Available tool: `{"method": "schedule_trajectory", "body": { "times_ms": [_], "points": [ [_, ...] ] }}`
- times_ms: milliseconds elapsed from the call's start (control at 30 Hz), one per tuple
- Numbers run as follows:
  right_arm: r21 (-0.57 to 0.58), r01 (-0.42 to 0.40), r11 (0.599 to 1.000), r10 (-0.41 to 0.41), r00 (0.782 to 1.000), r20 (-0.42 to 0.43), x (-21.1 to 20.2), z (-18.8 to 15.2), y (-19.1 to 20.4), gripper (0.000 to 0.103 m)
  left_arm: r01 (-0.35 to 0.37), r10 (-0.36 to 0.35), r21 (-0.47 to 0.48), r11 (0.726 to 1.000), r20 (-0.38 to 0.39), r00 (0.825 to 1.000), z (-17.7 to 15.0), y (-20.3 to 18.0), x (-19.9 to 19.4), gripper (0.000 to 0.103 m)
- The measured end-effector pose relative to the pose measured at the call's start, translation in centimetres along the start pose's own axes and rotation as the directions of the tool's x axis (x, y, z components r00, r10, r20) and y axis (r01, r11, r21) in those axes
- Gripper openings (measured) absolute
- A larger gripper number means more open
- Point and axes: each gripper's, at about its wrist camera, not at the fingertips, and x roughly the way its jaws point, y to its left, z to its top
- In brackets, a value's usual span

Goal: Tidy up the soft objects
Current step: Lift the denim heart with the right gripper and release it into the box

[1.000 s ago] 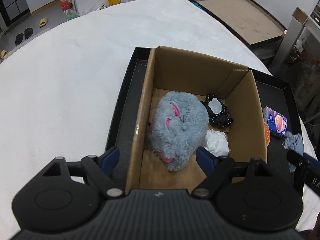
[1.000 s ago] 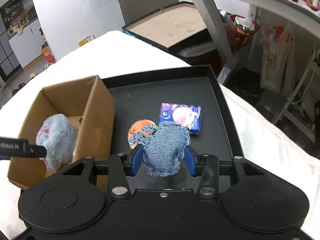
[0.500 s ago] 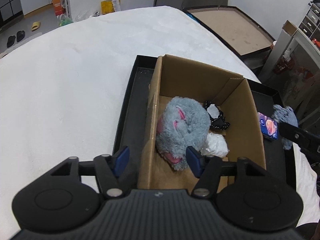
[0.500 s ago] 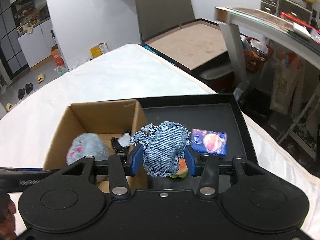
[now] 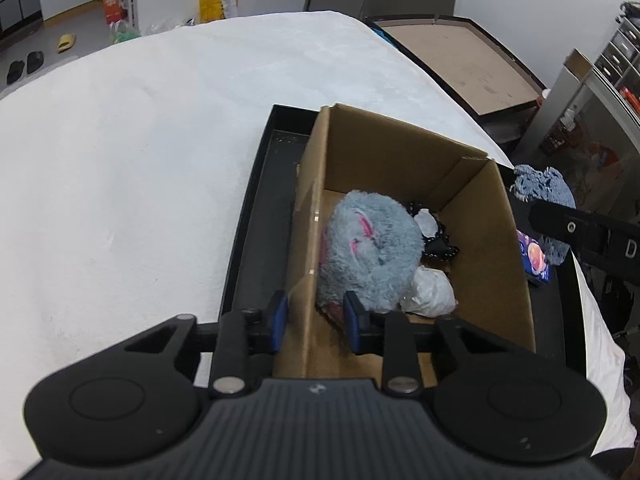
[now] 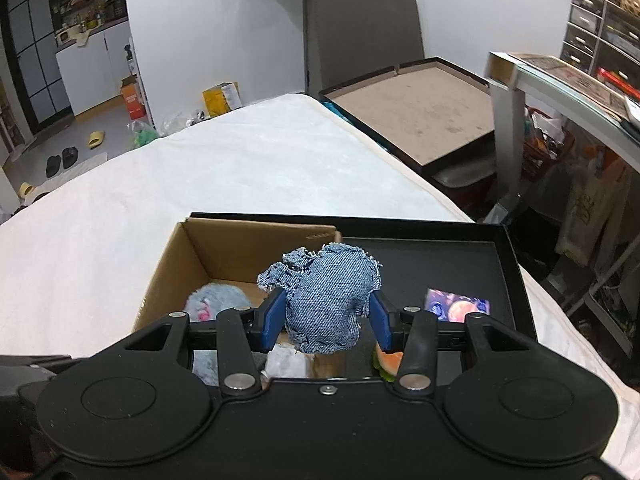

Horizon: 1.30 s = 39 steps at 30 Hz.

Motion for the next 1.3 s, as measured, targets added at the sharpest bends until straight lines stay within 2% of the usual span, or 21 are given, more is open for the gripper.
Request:
{"method": "schedule_trajectory", "body": {
  "times_ms": [67, 133, 433, 667, 767, 800, 833, 1300],
  "points": [
    [-0.01, -0.002, 1.0, 0.002, 1.0, 0.0, 0.2, 0.2, 0.6, 0.045, -0.001, 0.001, -0.018, 1.0, -0.001, 1.0, 0.1, 0.5, 0.1, 0.017],
    [-0.019, -0.008, 1.0, 0.008, 1.0, -0.001, 0.5, 0.5, 1.2, 0.045, 0.001, -0.001, -0.029, 1.0, -0.002, 1.0, 0.2, 0.8, 0.2, 0.014],
    [-0.06, -0.039, 0.997, 0.039, 0.999, -0.007, 2.1, 1.9, 4.0, 0.045, 0.026, -0.027, -0.054, 0.998, -0.011, 1.0, 0.3, 1.7, 0.2, 0.014],
    [-0.055, -0.123, 0.991, 0.122, 0.992, -0.027, 3.2, 3.1, 6.0, 0.045, 0.051, -0.053, -0.092, 0.994, -0.021, 0.998, 0.4, 2.5, 0.4, 0.015],
    [-0.054, -0.176, 0.983, 0.174, 0.984, -0.038, 3.6, 3.4, 6.5, 0.053, 0.058, -0.061, -0.109, 0.992, -0.024, 0.998, 0.5, 2.7, 0.5, 0.015],
    [-0.048, -0.181, 0.982, 0.179, 0.983, -0.036, 3.7, 3.5, 6.5, 0.06, 0.058, -0.061, -0.111, 0.992, -0.025, 0.998, 0.5, 2.8, 0.5, 0.015],
    [-0.04, -0.179, 0.983, 0.178, 0.984, -0.032, 3.7, 3.5, 6.3, 0.062, 0.059, -0.062, -0.112, 0.992, -0.024, 0.998, 0.5, 2.8, 0.5, 0.015],
    [0.025, -0.108, 0.994, 0.108, 0.994, -0.027, 1.7, 1.3, 1.2, 0.062, 0.042, -0.044, -0.09, 0.995, -0.02, 0.999, 0.4, 2.1, 0.4, 0.015]
  ]
}}
